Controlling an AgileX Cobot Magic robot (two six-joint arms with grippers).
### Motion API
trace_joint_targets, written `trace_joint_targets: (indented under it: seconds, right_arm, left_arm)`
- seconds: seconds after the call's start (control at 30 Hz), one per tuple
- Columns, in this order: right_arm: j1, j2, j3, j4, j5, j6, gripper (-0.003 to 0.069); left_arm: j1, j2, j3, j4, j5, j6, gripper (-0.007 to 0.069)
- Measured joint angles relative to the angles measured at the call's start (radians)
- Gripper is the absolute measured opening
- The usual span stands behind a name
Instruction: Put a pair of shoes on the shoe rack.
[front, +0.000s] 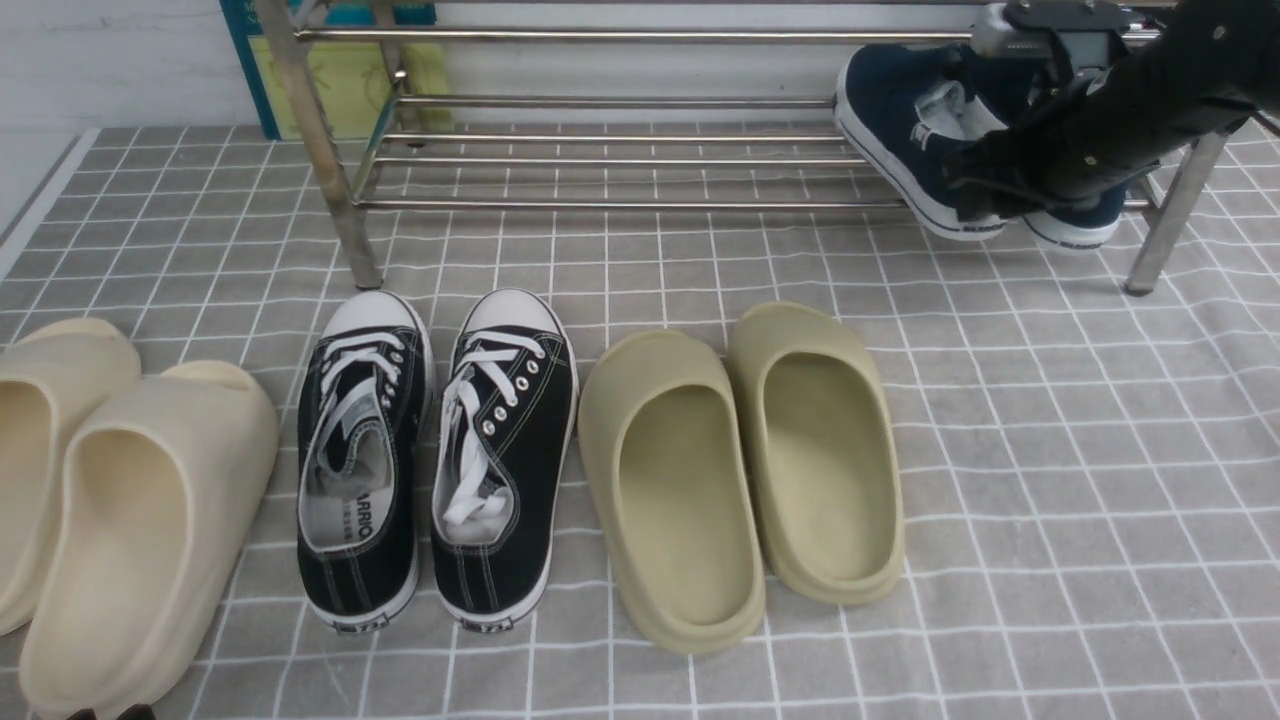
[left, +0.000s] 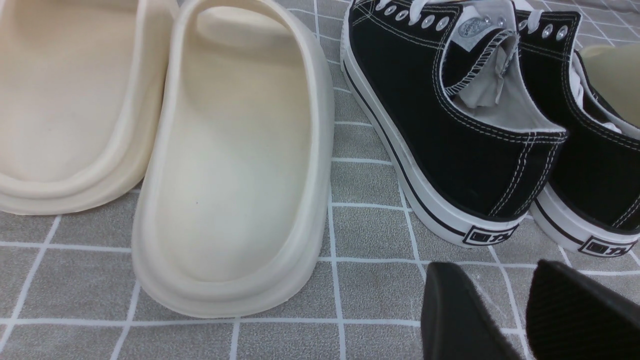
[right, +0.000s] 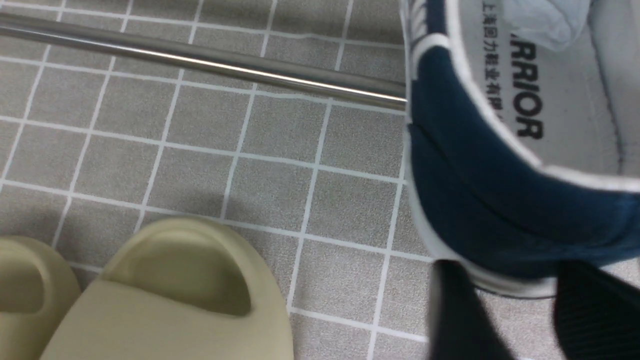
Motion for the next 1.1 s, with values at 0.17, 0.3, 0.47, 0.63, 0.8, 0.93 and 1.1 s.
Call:
trace_joint_targets:
  seconds: [0.17, 0.3, 0.47, 0.63, 0.8, 0.93, 1.1]
  right_arm:
    - [0.024, 0.000, 0.000, 0.001, 0.018, -0.165, 0.0436]
    - [0.053, -0.006, 0.000, 0.011, 0.019, -0.201, 0.0419]
    - [0.066, -0.036, 0.000, -0.013, 0.031, -0.133, 0.0438]
    - [0.066, -0.091, 0.000, -0.073, 0.125, -0.056, 0.0486]
    - [0.066, -0.207, 0.000, -0.164, 0.211, -0.002, 0.0405]
    - [0.066, -0.366, 0.002, -0.248, 0.227, 0.069, 0.0164]
    - [0.066, -0.588, 0.127, -0.328, 0.175, 0.143, -0.0003]
  left_arm:
    - [0.000, 0.000, 0.000, 0.000, 0.000, 0.000, 0.0238]
    - [0.000, 0.000, 0.000, 0.000, 0.000, 0.000, 0.0238]
    - [0.000, 0.000, 0.000, 0.000, 0.000, 0.000, 0.0238]
    - [0.000, 0.000, 0.000, 0.000, 0.000, 0.000, 0.0238]
    - [0.000, 0.000, 0.000, 0.000, 0.000, 0.000, 0.0238]
    - [0.000, 0.000, 0.000, 0.000, 0.000, 0.000, 0.0238]
    - [0.000, 0.000, 0.000, 0.000, 0.000, 0.000, 0.0238]
